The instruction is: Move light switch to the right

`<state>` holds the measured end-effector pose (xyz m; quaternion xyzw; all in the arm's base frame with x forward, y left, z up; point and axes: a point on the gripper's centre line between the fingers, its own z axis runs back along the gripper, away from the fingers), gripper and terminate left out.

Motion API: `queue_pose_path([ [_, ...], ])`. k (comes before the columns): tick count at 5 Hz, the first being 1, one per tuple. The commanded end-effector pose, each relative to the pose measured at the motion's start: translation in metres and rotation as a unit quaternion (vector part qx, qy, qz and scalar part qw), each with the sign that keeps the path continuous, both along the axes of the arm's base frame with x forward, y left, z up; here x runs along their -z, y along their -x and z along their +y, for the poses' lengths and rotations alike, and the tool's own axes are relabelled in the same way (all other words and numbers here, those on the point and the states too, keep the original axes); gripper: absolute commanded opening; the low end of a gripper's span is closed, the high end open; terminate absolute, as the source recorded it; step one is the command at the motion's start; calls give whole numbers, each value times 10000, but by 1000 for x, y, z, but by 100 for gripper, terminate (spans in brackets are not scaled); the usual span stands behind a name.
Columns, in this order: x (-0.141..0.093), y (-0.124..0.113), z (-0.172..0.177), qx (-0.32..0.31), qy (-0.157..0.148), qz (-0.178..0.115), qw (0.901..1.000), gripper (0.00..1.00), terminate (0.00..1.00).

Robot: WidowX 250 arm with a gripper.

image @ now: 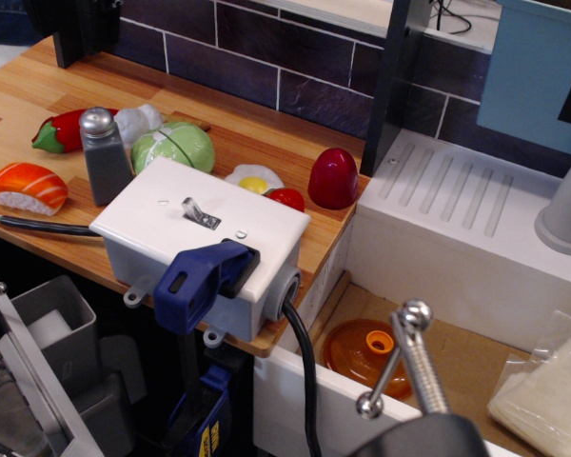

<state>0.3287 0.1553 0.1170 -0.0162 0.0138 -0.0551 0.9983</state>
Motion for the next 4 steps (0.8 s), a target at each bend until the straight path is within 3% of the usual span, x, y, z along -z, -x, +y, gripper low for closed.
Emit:
queue_pose_path([
  [1, 0, 0, 0, 0, 0, 0, 10000, 100, 0],
  [4, -14, 28, -49, 272, 484, -31, 9985, 100, 0],
])
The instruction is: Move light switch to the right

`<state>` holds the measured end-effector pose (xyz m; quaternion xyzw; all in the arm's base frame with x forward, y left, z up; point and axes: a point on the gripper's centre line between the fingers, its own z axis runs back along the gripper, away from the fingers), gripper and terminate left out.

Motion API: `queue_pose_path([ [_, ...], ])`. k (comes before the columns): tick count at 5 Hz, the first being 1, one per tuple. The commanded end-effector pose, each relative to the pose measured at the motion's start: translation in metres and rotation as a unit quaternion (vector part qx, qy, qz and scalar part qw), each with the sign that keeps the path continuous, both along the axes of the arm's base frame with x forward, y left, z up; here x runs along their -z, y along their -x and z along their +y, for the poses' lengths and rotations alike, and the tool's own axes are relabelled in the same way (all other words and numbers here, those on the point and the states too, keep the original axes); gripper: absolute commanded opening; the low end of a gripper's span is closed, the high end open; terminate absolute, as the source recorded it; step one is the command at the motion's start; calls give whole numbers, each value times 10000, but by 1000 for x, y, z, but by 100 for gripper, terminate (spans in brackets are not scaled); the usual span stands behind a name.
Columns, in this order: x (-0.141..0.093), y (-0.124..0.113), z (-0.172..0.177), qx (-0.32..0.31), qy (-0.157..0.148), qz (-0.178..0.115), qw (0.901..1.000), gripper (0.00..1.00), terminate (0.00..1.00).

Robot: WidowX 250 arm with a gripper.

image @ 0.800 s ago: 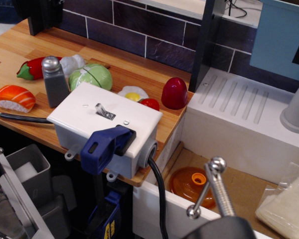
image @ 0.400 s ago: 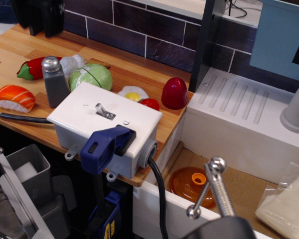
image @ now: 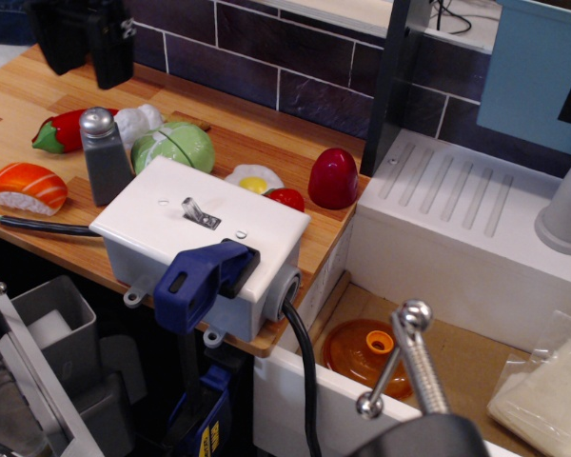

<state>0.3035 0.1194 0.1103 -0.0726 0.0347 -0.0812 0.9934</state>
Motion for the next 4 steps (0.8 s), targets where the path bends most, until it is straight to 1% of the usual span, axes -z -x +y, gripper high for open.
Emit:
queue_pose_path([
  [1, -15, 21, -41, -121, 106, -365, 9992, 100, 0],
  [2, -6, 33, -65, -266, 362, -344, 9984, 100, 0],
  [3, 2, 47, -87, -406, 388, -471, 9973, 100, 0],
  [4, 13, 51, -104, -597, 418, -487, 9961, 100, 0],
])
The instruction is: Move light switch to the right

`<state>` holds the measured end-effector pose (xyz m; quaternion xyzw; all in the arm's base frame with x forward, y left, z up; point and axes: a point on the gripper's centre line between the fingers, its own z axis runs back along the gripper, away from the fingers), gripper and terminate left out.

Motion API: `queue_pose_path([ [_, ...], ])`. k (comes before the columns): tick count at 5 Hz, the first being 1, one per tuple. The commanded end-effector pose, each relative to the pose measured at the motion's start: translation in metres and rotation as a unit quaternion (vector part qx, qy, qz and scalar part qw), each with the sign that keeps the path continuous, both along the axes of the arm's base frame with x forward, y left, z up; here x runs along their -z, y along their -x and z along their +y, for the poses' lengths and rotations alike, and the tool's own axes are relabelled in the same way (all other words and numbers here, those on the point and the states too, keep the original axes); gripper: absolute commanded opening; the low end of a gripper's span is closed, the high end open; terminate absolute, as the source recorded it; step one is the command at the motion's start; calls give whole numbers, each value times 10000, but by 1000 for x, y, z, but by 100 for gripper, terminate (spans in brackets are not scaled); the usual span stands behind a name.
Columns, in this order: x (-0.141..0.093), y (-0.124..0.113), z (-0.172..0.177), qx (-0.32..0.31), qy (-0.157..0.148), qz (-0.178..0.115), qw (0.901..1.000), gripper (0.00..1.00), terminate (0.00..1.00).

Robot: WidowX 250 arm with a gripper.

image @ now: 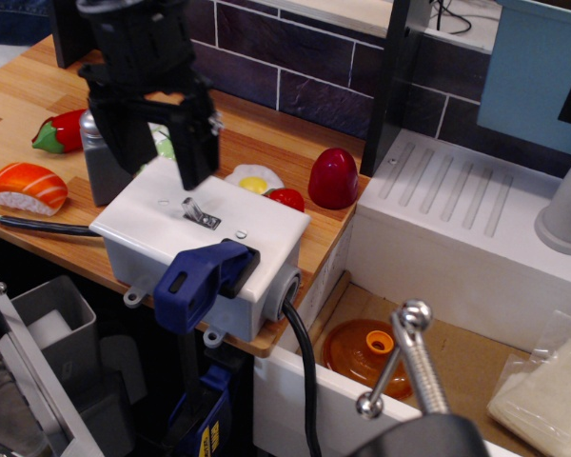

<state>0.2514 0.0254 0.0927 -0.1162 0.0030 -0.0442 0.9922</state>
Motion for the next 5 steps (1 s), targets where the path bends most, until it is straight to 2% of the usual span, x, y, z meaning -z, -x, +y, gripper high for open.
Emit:
queue_pose_path([
  [1, 2, 1, -24, -283, -45, -244, 9993, 100, 0],
  [3, 18, 1, -37, -343, -95, -166, 9992, 100, 0],
  [5, 19, -8, -58, -291, 8, -199, 9994, 100, 0],
])
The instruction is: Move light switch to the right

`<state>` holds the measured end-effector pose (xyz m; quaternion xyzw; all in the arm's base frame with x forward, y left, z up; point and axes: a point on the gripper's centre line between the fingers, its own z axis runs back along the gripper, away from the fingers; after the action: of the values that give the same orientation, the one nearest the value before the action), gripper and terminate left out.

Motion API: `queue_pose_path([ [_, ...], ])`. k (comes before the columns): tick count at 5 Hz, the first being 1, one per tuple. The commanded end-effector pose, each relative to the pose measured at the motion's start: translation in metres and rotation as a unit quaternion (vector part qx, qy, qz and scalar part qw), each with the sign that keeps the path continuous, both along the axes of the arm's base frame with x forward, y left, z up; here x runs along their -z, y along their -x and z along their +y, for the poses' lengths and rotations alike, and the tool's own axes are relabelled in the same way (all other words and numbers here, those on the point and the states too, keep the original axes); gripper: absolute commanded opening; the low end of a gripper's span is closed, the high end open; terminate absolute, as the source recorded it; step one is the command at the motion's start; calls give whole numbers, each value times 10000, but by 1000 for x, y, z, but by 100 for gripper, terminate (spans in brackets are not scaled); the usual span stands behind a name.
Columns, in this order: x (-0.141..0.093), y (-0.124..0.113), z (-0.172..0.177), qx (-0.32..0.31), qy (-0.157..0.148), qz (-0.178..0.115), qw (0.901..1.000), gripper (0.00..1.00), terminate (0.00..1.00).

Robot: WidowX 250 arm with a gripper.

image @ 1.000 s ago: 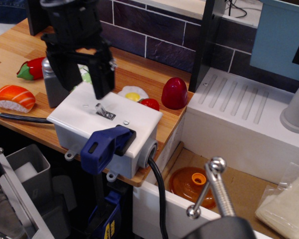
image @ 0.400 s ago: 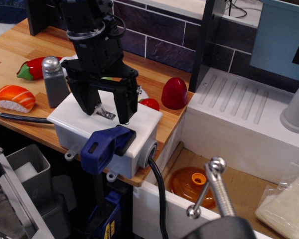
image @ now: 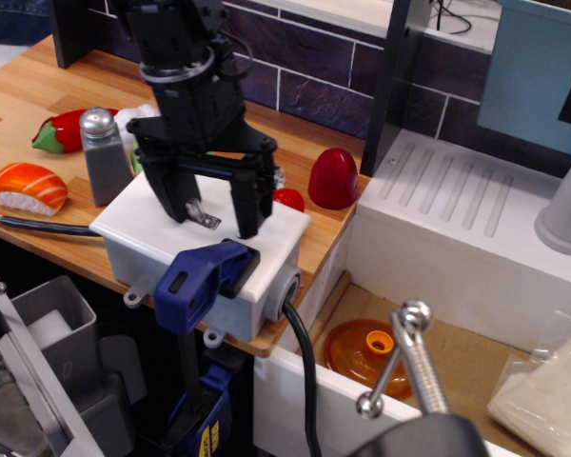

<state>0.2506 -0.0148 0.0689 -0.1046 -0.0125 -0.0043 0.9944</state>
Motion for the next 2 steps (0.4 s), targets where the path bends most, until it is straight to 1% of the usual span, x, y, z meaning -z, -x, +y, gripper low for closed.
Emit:
queue_pose_path([
  [1, -7, -13, -28, 232, 197, -46, 9995, 100, 0],
  [2, -7, -12, -28, 304, 147, 45, 9994, 100, 0],
])
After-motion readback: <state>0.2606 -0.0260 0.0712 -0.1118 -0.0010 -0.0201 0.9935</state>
